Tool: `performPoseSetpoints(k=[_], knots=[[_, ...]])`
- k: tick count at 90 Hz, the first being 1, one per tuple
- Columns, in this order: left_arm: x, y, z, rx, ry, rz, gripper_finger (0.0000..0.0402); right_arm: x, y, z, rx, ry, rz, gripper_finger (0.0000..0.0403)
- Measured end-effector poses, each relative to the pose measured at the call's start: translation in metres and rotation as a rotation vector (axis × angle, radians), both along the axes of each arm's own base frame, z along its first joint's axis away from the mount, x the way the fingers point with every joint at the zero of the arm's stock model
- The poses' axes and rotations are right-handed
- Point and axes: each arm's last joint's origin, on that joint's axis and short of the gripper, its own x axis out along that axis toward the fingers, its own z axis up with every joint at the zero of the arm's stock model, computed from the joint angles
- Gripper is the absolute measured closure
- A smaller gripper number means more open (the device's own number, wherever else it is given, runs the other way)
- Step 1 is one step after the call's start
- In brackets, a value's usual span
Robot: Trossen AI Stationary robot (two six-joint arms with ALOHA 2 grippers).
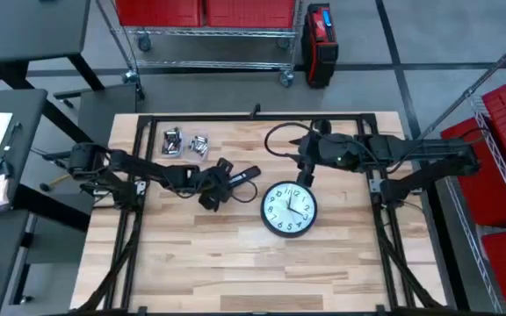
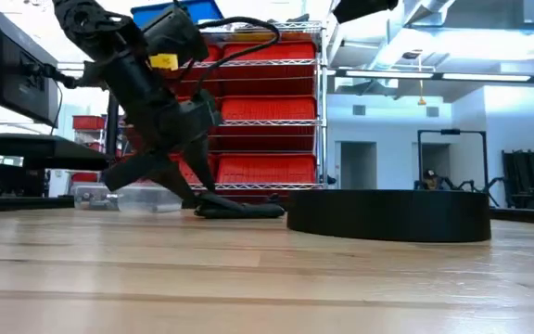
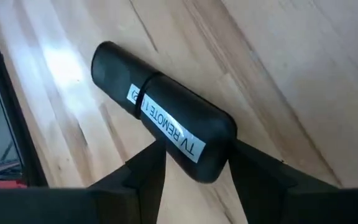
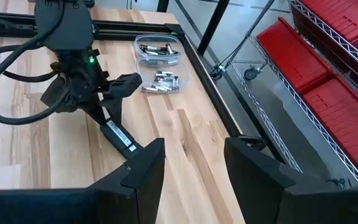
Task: Insert battery
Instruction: Close the remote's battery cover
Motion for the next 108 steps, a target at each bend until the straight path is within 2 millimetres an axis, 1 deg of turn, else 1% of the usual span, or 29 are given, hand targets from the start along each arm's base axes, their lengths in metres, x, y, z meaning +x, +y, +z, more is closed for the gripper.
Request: performPoseSetpoints(k=[10,23,37,45,54,64,76,83,88,96,108], knots=[[-0.003,0.0,-0.003,-0.044,0.033,0.004,0.0248,-0.001,0.0,-0.001,0.0,0.013,0.0,0.0243],[-0.006,-0.001,-0.006,-0.058,0.079,-0.004,0.0248,-0.001,0.0,-0.002,-0.001,0.025,0.0,0.0243],[-0.008,-0.001,-0.008,-0.061,0.103,-0.001,0.0248,-0.001,0.0,-0.002,-0.001,0.027,0.0,0.0243],[-0.008,-0.001,-0.008,-0.087,0.092,0.031,0.0248,-0.002,0.0,-0.002,-0.001,0.031,0.0,0.0243],[-0.008,0.002,-0.008,-0.151,0.045,0.121,0.0248,-0.002,0.0,-0.003,0.009,0.026,-0.006,0.0243],[-0.014,0.007,-0.008,-0.243,-0.006,0.339,0.0248,-0.003,0.0,-0.004,0.046,0.026,-0.031,0.0243],[-0.012,0.008,0.004,-0.326,-0.057,0.468,0.0248,-0.005,-0.004,-0.008,0.083,0.047,-0.071,0.0243],[-0.011,0.008,0.013,-0.394,-0.109,0.55,0.0248,-0.003,-0.011,-0.011,0.114,0.042,-0.121,0.0243],[-0.009,0.008,0.018,-0.461,-0.165,0.608,0.0248,0.0,-0.02,-0.014,0.166,0.034,-0.163,0.0243],[-0.012,0.007,0.023,-0.548,-0.221,0.683,0.0248,0.012,-0.038,-0.025,0.281,0.036,-0.196,0.0243],[-0.021,0.006,0.023,-0.604,-0.236,0.772,0.0248,0.04,-0.072,-0.062,0.457,0.115,-0.234,0.0243]])
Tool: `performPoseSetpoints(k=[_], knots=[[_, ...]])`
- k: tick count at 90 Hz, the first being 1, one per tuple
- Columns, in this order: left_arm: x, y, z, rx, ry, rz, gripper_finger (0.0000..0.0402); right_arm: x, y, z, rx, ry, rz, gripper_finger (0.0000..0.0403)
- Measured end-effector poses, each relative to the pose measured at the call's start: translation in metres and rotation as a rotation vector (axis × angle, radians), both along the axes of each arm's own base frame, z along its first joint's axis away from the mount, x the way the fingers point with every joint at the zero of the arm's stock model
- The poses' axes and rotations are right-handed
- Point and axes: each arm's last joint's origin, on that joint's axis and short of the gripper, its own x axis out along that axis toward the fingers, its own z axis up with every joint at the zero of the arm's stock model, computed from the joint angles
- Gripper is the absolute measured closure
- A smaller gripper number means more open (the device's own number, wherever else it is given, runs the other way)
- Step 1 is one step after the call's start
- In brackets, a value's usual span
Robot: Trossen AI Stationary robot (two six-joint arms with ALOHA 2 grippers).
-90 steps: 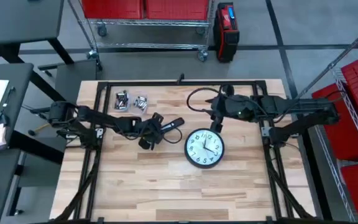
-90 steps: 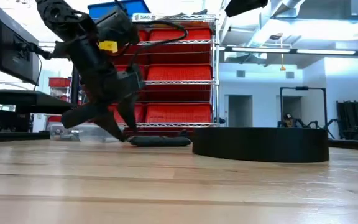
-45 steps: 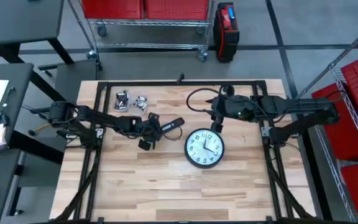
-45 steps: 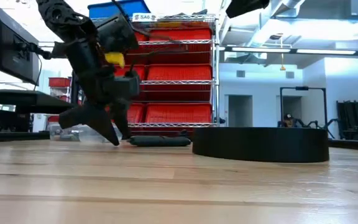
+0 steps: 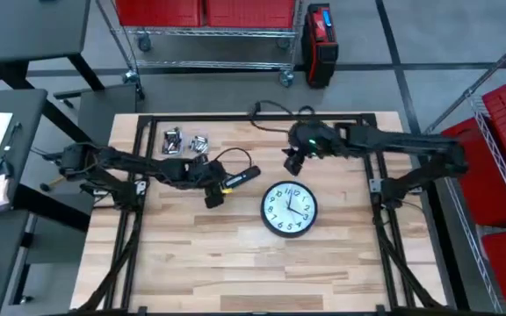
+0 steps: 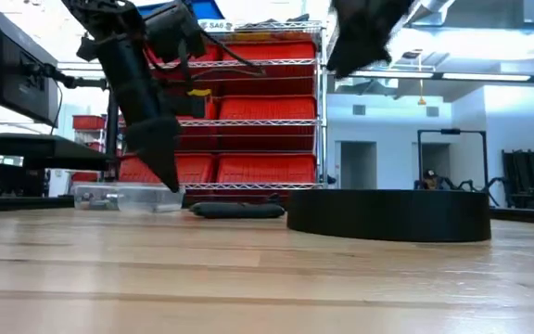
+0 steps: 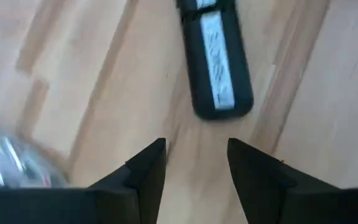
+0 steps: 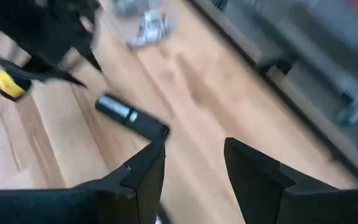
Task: Insert battery
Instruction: Close the remote's battery cover
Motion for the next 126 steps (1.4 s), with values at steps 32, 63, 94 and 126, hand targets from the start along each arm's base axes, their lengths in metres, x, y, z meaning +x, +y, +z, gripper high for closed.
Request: performPoseSetpoints(k=[32,63,94,126], knots=[[-0.012,-0.003,-0.016,-0.076,-0.076,-0.008,0.0248,0.057,-0.055,-0.13,0.325,0.195,-0.072,0.0317],[-0.006,0.001,-0.03,-0.009,-0.079,-0.077,0.0248,0.078,-0.058,-0.175,0.38,0.165,-0.111,0.0394],[0.007,0.003,-0.045,-0.036,-0.123,-0.043,0.0248,0.085,-0.053,-0.18,0.388,0.141,-0.122,0.0402],[0.009,0.006,-0.044,-0.029,-0.148,-0.03,0.0249,0.085,-0.053,-0.18,0.388,0.138,-0.12,0.0403]])
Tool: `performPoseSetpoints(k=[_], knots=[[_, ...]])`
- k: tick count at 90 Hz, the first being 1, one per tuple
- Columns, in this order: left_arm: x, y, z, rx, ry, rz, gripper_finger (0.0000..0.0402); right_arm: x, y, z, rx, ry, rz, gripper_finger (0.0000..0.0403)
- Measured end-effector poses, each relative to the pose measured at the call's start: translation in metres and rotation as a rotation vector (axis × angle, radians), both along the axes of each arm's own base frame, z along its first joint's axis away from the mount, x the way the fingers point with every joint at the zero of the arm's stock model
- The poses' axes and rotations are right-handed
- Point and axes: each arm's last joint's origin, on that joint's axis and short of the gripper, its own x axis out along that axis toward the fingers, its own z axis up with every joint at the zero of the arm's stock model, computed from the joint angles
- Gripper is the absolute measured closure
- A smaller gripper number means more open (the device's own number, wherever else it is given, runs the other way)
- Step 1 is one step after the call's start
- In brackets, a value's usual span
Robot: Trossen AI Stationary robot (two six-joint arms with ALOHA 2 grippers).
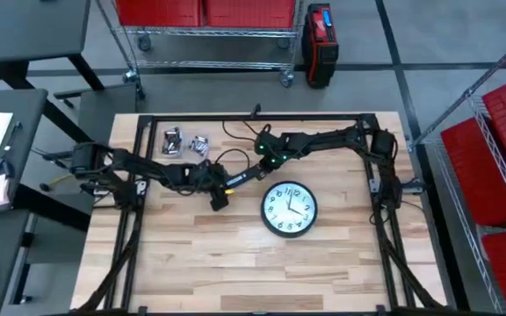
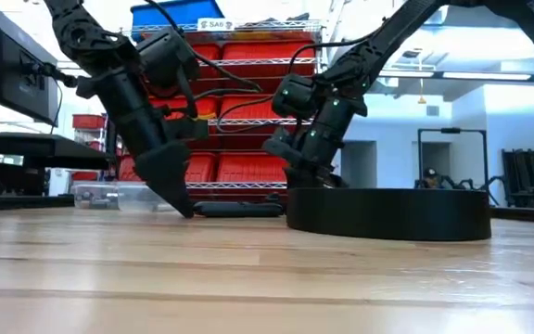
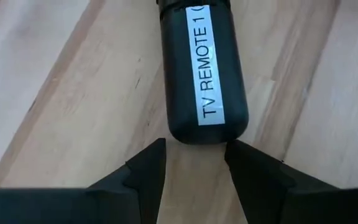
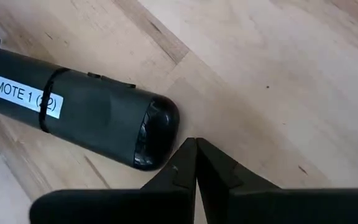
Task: Insert battery
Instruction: Close the remote's battery cover
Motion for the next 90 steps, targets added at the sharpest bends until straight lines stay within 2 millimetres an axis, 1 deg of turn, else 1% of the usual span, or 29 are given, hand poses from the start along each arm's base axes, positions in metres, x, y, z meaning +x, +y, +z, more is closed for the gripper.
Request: performPoseSetpoints(k=[9,24,43,48,62,71,79,90], knots=[[0.001,0.0,0.001,0.01,0.001,-0.011,0.0257,0.0,0.0,0.0,0.0,-0.001,0.001,0.0403],[0.002,0.001,0.002,0.011,-0.007,-0.015,0.0298,0.001,0.0,0.0,-0.002,-0.007,0.005,0.0403],[0.004,0.001,0.003,0.002,-0.029,-0.034,0.033,0.004,0.008,0.0,-0.012,-0.01,0.022,0.0403],[0.005,0.001,0.004,0.0,-0.045,-0.038,0.0335,0.006,0.012,-0.003,-0.015,-0.007,0.024,0.0403],[0.011,0.004,-0.002,-0.017,-0.034,-0.044,0.0343,0.009,0.016,-0.013,0.025,0.0,0.019,0.0403],[0.016,0.005,-0.005,-0.015,0.011,-0.052,0.0343,0.009,0.018,-0.014,0.028,0.007,0.028,0.0403],[0.017,0.005,-0.001,-0.024,0.034,-0.047,0.0344,0.007,0.016,-0.007,0.013,0.001,0.029,0.0403],[0.013,0.005,0.007,-0.026,0.062,-0.044,0.0344,0.003,0.011,0.004,0.009,-0.023,0.024,0.0403]])
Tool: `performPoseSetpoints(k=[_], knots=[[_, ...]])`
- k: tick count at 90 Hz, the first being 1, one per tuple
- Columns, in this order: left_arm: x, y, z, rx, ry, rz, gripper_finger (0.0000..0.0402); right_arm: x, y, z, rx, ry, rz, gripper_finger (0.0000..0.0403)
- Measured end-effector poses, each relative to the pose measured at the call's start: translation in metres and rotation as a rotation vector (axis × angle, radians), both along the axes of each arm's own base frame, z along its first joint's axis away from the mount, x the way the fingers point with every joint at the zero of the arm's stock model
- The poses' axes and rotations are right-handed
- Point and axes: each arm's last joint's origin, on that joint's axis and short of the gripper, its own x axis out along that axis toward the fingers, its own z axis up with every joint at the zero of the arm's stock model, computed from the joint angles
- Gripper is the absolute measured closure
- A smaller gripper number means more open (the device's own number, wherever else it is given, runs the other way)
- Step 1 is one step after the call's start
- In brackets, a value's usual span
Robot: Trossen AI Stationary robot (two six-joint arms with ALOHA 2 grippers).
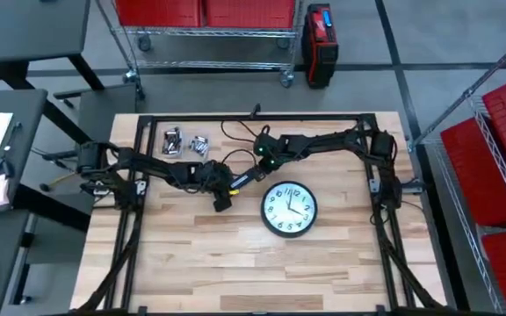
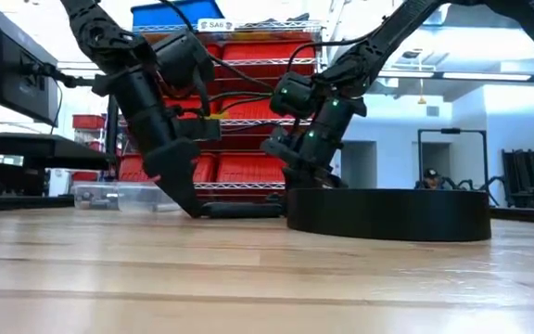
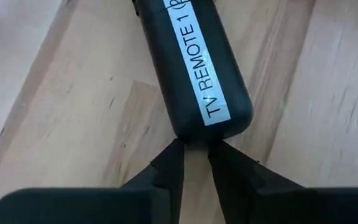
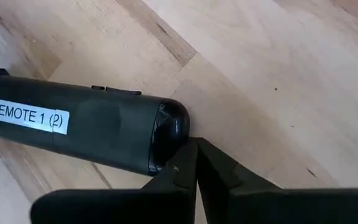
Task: Insert battery
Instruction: Close the remote's battery cover, then move the remote to the right side of the table
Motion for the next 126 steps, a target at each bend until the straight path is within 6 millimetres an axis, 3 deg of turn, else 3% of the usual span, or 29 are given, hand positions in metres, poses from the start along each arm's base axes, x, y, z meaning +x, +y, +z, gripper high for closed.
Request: performPoseSetpoints(k=[36,54,67,91,106,126], knots=[[-0.023,-0.003,0.041,-0.004,-0.049,0.029,0.0344,-0.02,-0.003,0.073,-0.047,-0.148,0.03,0.04],[-0.027,-0.003,0.053,0.008,-0.101,0.029,0.0344,-0.043,0.006,0.122,-0.098,-0.211,0.048,0.0351],[-0.028,-0.003,0.063,-0.005,-0.173,0.058,0.0336,-0.075,0.022,0.155,-0.09,-0.181,0.063,0.0291],[-0.016,-0.011,0.095,-0.027,-0.34,0.045,0.0291,-0.163,0.07,0.199,-0.105,0.07,-0.042,0.0189],[-0.01,-0.013,0.108,-0.049,-0.435,0.054,0.0255,-0.203,0.087,0.209,-0.142,0.024,-0.137,0.0155],[-0.007,-0.005,0.117,0.011,-0.459,0.044,0.024,-0.238,0.102,0.177,-0.132,-0.098,-0.192,0.0153]])
